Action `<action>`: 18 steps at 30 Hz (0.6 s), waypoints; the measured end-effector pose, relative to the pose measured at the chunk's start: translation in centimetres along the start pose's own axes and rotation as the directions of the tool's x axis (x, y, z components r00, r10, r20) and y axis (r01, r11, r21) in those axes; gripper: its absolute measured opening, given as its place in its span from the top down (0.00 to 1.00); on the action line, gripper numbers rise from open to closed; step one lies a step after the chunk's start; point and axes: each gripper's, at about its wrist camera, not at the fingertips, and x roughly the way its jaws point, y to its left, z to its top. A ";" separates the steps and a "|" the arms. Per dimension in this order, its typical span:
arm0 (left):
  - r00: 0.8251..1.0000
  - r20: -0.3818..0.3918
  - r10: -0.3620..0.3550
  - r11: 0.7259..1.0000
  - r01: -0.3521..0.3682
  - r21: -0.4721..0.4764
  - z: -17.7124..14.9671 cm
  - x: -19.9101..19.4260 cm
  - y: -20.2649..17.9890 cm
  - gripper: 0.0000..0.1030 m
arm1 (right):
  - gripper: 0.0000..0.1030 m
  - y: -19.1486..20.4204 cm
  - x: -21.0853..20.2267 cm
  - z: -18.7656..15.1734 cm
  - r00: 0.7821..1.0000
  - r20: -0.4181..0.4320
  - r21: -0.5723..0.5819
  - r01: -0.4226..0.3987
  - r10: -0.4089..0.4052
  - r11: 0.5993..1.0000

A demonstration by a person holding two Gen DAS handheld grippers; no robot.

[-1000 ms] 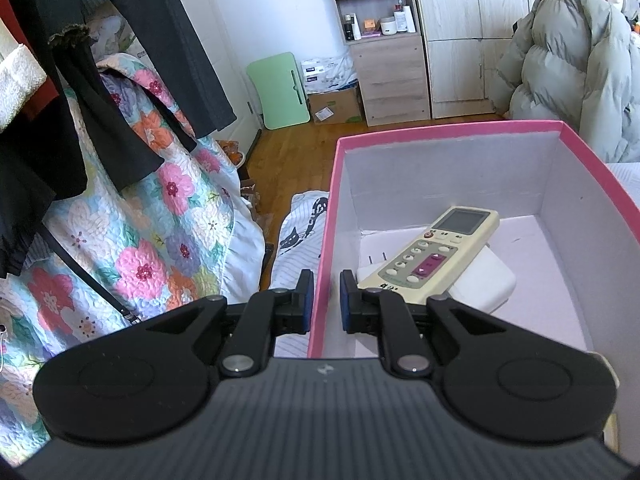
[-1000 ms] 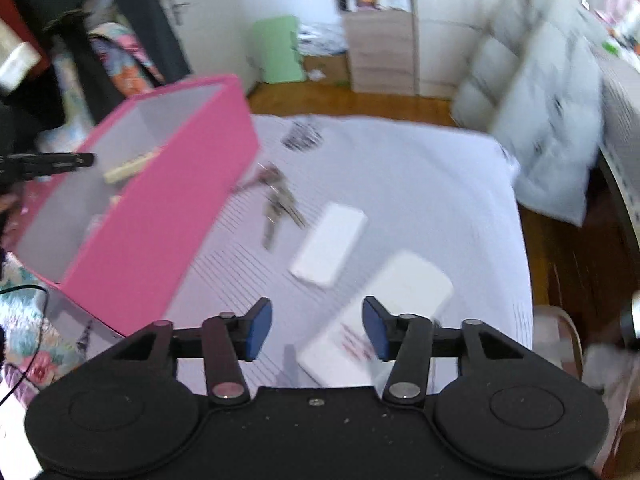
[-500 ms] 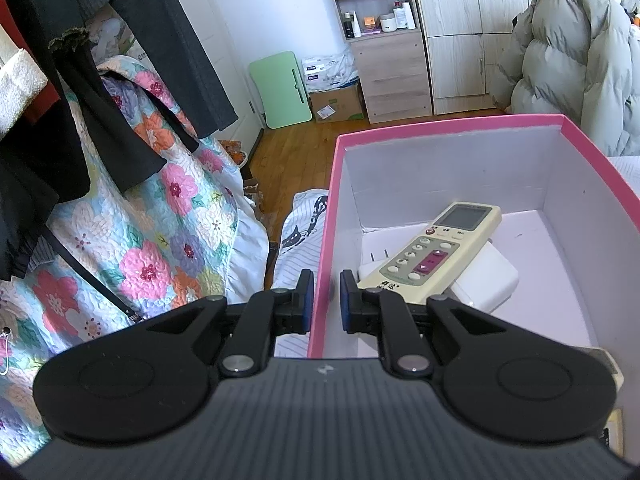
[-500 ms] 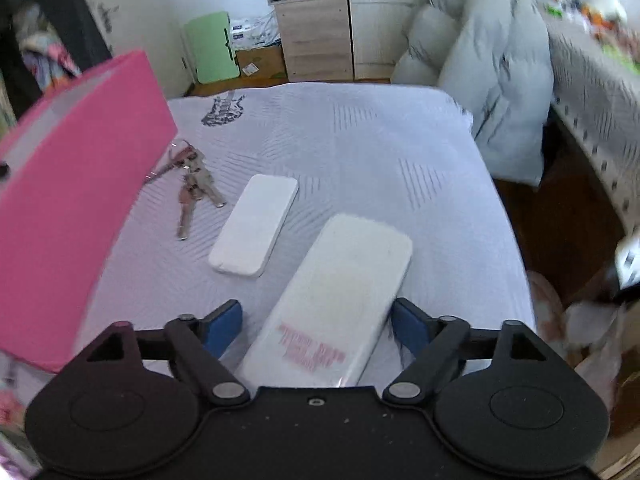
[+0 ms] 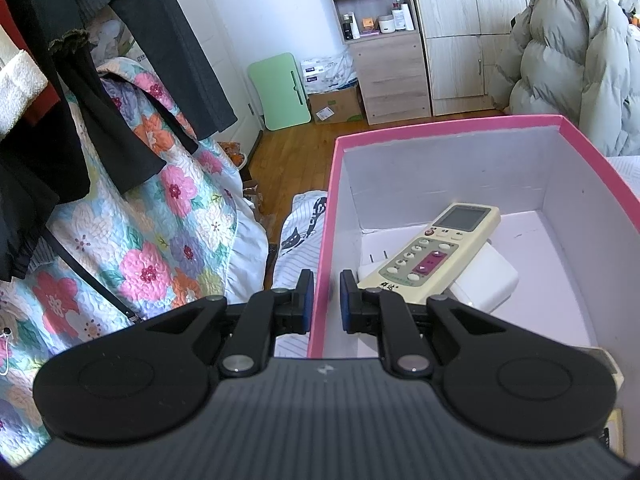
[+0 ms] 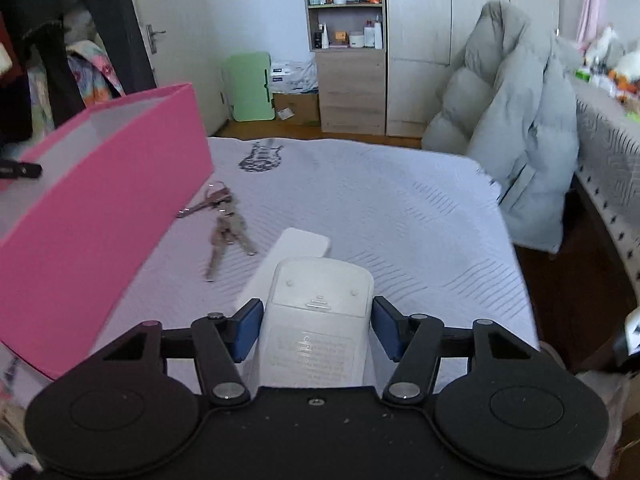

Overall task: Organize rigid objects
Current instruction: 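Carry the white box into the pink box and open the right tool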

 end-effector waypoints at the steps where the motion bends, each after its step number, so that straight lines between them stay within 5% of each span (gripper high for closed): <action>1: 1.000 0.001 0.002 1.000 -0.002 0.004 0.0 0.1 0.0 0.88 | 0.37 0.1 0.2 -0.1 1.000 -0.009 0.008 -0.006 0.006 1.000; 6: 1.000 0.002 0.005 1.000 -0.005 0.018 0.1 -0.1 -0.1 0.88 | 0.29 0.8 1.6 -1.0 0.996 -0.051 -0.004 0.078 -0.078 0.997; 11: 1.000 -0.002 0.007 1.000 -0.007 0.016 0.3 -0.1 0.2 0.88 | 0.39 1.5 1.2 -1.2 0.997 -0.019 -0.022 0.077 -0.077 0.997; 18: 1.000 -0.001 0.011 1.000 -0.011 0.017 0.3 -0.1 0.4 0.90 | 0.41 3.2 -4.2 0.0 0.981 0.181 -0.019 0.069 -0.064 0.997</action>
